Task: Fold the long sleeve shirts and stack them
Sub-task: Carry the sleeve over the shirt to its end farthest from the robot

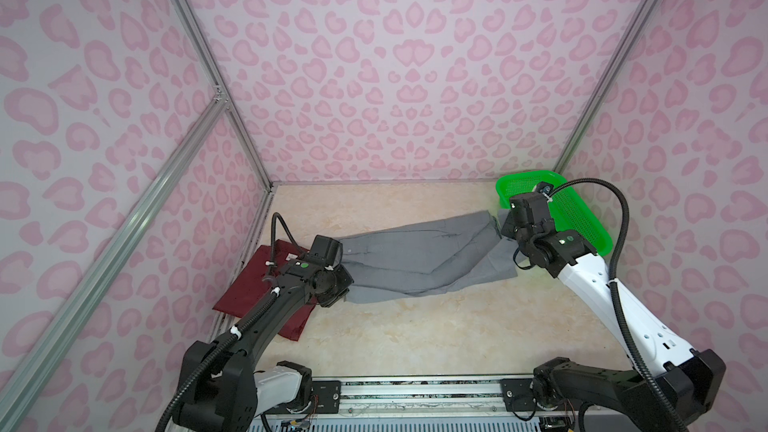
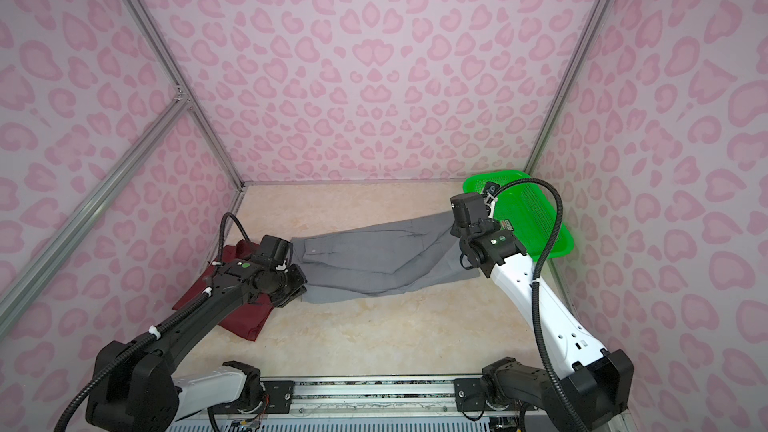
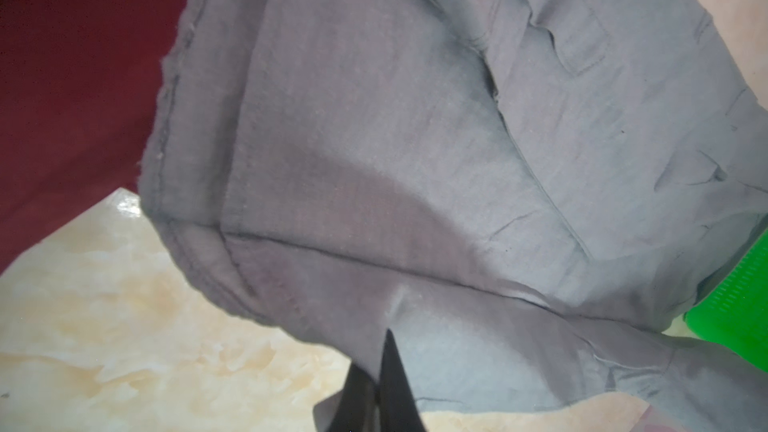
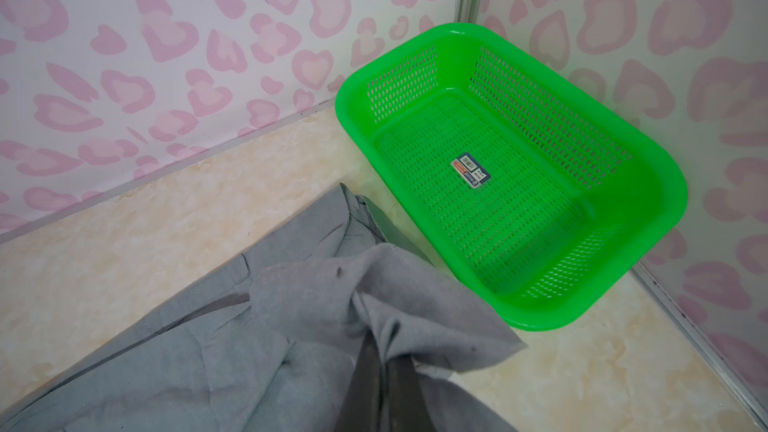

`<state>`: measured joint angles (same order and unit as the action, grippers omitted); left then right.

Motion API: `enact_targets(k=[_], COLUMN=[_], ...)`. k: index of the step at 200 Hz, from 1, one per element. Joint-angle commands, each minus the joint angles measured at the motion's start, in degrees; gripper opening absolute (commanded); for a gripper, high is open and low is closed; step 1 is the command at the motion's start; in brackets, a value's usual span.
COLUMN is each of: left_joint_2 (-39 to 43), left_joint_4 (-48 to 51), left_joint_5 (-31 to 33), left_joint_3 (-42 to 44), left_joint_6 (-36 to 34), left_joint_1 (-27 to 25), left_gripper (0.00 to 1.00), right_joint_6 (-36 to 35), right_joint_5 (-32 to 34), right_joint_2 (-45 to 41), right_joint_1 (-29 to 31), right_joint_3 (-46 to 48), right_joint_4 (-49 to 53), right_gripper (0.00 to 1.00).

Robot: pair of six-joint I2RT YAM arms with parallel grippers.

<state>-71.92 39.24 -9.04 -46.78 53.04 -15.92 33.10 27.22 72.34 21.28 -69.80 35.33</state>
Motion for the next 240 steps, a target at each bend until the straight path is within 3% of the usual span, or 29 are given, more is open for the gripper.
enact_targets(k=[1, 60, 120, 135, 155, 161, 170, 184, 205, 211, 240], left_joint_2=[-1.9, -8.2, -8.6, -8.2, -7.5, -7.2, -6.8, -6.0, -4.2, -3.7, -1.4], left_joint_4=[0.6, 0.5, 0.9, 1.3, 2.2, 2.6, 3.2, 4.2, 5.1, 5.2, 4.4], left_joint_5=[-1.2, -2.6, -3.7, -4.2, -4.6, -4.6, -4.4, -4.1, -3.8, -3.7, -5.4], left_joint_3=[-1.4, -5.2, -6.1, -6.4, -7.1, -7.2, -7.6, -8.2, -8.3, -8.3, -6.4], left_joint_6=[-1.7, -3.8, -4.8, -5.1, -5.7, -5.8, -6.1, -6.7, -7.0, -7.0, -6.9], left_joint_1=[1.6, 4.7, 7.1, 7.9, 8.8, 9.2, 9.7, 10.6, 11.7, 11.8, 11.7], left_gripper=[0.03, 0.03, 0.18, 0.28, 0.31, 0.35, 0.53, 0.62, 0.65, 0.70, 0.71], right_joint_6=[-2.4, -5.2, -7.0, -7.6, -8.6, -8.9, -9.0, -9.4, -10.0, -10.2, -9.8], right_joint_5=[2.0, 3.1, 4.5, 5.3, 6.6, 6.8, 7.1, 7.7, 8.5, 8.5, 10.1], right_joint_2=[2.4, 11.3, 17.3, 18.7, 20.7, 21.3, 22.4, 23.9, 26.6, 27.4, 30.4], right_joint_1=[0.1, 0.3, 0.9, 1.5, 2.3, 2.5, 2.7, 3.0, 3.2, 3.2, 3.4], right_joint_3=[-1.3, -6.7, -9.4, -10.3, -11.7, -12.3, -13.1, -14.3, -17.1, -17.8, -19.8], right_joint_4=[-4.2, -7.4, -10.0, -10.5, -11.1, -11.2, -11.2, -11.6, -11.9, -11.8, -10.3], right_gripper=[0.00, 0.00, 0.00, 0.00, 0.00, 0.00, 0.00, 0.00, 0.00, 0.00, 0.00])
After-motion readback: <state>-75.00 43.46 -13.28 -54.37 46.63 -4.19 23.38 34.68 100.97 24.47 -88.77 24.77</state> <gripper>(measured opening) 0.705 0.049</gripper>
